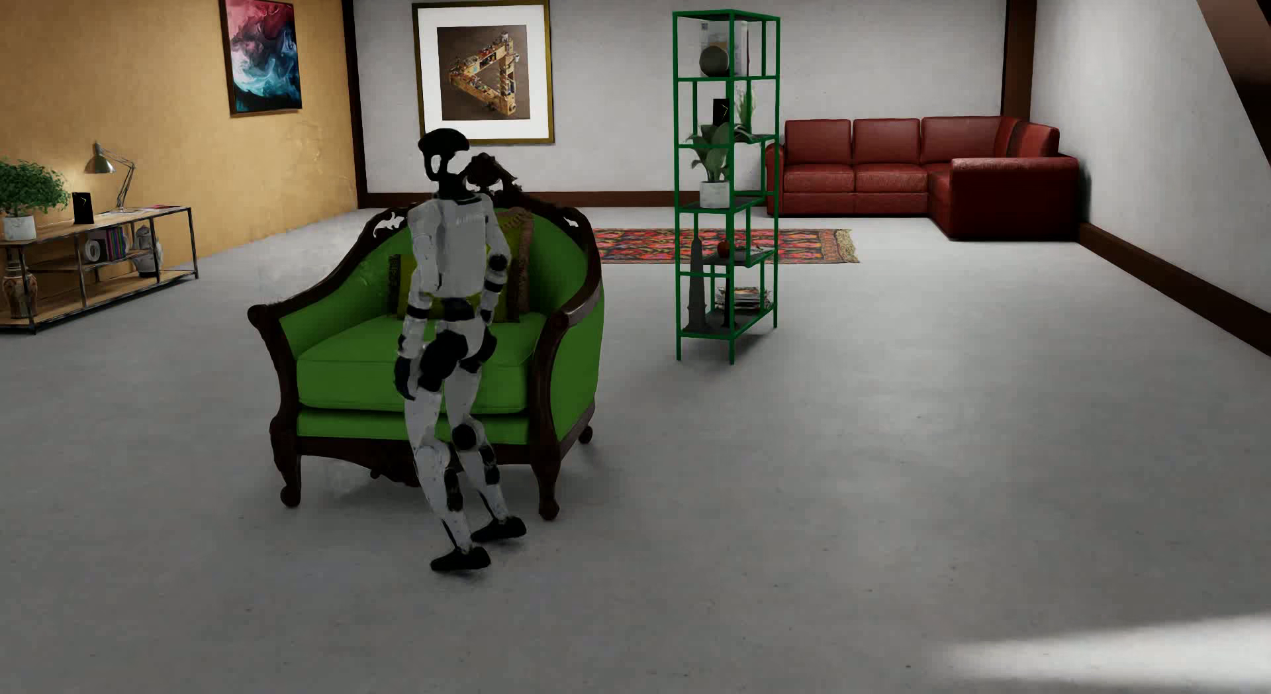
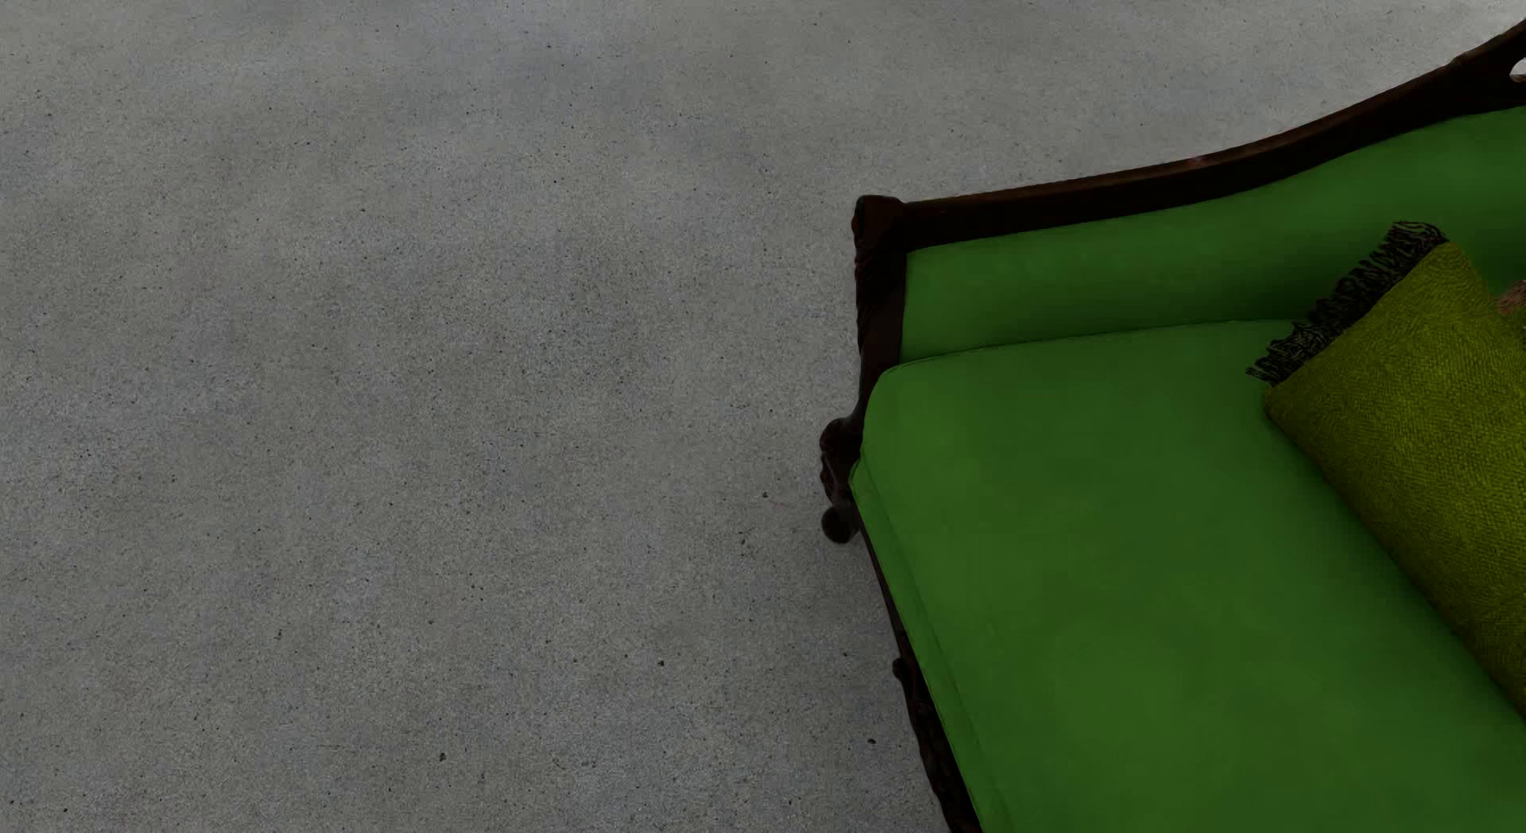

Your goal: Walk around the dark lime armchair

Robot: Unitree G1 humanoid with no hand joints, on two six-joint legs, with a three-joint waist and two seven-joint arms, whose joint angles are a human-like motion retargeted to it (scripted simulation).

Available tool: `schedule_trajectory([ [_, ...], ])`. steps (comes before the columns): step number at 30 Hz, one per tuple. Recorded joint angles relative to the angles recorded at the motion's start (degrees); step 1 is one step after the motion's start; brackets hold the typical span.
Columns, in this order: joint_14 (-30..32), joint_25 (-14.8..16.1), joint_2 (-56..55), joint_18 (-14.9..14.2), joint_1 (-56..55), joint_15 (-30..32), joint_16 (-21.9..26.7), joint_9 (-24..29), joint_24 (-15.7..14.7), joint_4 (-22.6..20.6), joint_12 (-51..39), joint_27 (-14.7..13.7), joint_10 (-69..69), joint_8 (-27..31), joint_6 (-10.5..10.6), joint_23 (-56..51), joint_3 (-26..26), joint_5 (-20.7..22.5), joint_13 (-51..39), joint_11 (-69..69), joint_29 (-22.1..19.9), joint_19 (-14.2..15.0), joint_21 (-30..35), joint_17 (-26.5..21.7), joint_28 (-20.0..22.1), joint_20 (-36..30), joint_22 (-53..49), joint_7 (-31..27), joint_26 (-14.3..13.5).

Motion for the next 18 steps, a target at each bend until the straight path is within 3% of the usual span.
schedule_trajectory([
  [7,-1.9,0.0,4.5,0.0,0.6,-2.8,-2.1,-0.8,0.0,-0.7,-2.8,0.0,-1.0,0.0,-0.3,2.9,0.0,-1.2,0.1,-3.9,0.0,0.0,6.4,0.2,0.0,1.5,-2.1,0.0,0.0],
  [12,-2.5,0.0,5.6,0.0,0.0,-4.3,-3.9,-0.8,0.0,-0.8,-2.2,0.0,-0.7,0.0,-0.5,3.6,0.7,-1.3,-1.0,-4.4,0.0,0.0,4.1,-0.6,0.0,-0.7,-6.7,0.0,0.0],
  [18,-3.0,0.0,7.3,0.0,-1.3,-6.8,-3.8,-1.2,0.0,-1.4,-0.9,0.0,1.1,0.0,-0.9,2.1,3.3,-1.7,-1.9,-4.9,0.0,0.0,2.6,-1.0,0.0,-1.6,-4.4,0.0,0.0],
])
